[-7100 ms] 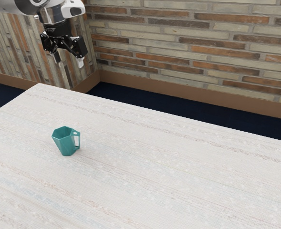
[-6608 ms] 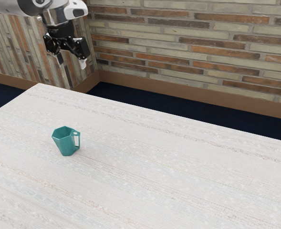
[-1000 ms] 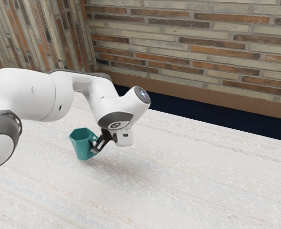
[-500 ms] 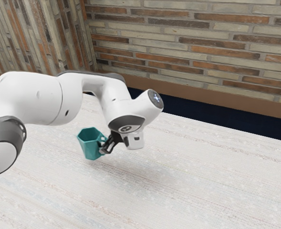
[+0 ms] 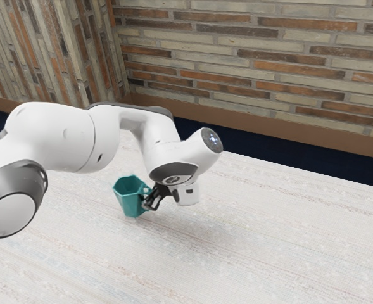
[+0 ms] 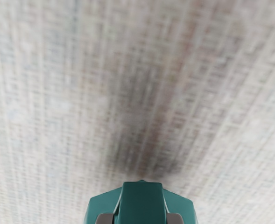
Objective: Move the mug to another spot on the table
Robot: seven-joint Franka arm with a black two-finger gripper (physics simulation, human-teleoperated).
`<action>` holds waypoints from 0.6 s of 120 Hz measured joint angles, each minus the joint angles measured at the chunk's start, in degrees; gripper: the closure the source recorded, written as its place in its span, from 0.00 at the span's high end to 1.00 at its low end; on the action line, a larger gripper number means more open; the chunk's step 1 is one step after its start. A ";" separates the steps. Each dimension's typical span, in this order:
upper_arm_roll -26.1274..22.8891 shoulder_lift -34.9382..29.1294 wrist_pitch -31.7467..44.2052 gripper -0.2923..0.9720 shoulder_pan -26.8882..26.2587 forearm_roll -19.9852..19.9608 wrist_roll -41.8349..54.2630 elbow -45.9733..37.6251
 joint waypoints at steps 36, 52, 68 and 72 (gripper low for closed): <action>0.00 2.04 1.87 0.30 -0.07 -0.16 -0.87 -0.01; 0.01 2.08 2.09 0.47 -0.14 -0.28 -1.05 0.00; 0.08 1.88 2.65 0.61 -0.19 -1.36 -1.20 0.10; 0.09 1.82 2.91 0.63 -0.30 -1.73 -1.23 0.68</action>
